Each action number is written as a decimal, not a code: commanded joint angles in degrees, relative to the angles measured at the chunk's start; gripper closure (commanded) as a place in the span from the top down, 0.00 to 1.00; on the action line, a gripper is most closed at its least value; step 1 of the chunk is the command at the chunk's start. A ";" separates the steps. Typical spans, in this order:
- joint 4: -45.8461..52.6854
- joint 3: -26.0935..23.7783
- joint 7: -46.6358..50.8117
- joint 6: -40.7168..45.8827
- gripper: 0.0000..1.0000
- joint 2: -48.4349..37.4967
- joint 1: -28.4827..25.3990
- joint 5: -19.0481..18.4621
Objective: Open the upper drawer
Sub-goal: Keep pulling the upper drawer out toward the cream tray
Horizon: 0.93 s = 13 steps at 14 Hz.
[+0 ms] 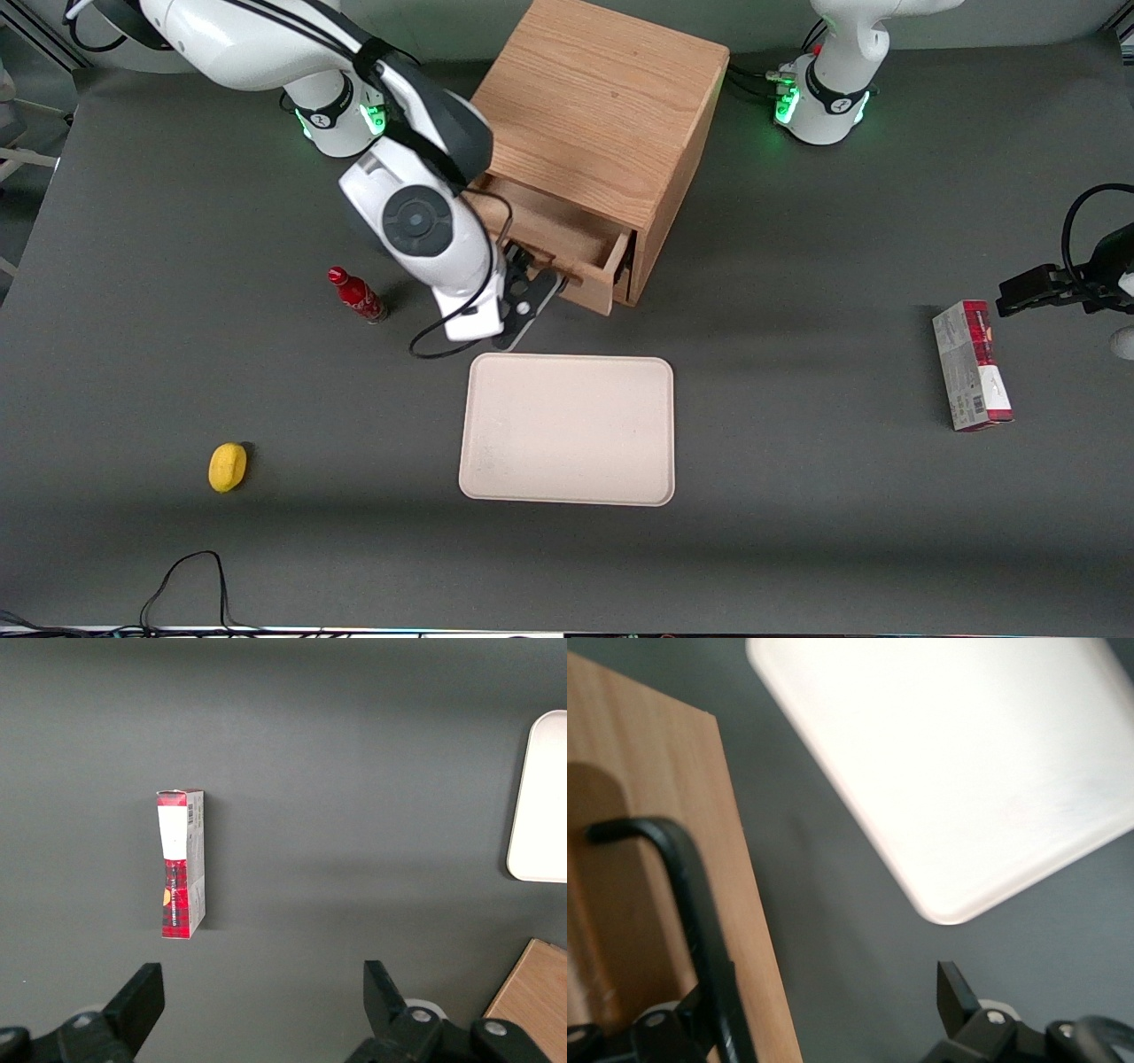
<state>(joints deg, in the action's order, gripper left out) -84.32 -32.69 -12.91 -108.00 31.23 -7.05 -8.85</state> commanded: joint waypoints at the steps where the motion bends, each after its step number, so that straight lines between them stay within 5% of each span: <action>1: 8.18 3.76 -6.32 0.42 1.00 4.01 -0.07 -1.60; 7: 15.67 8.87 -6.33 1.47 1.00 4.11 -0.07 -1.69; 13: 11.38 12.64 -0.63 10.16 1.00 -6.77 0.37 -0.55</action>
<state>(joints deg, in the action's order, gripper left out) -69.65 -22.35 -15.91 -101.42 29.19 -6.45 -9.33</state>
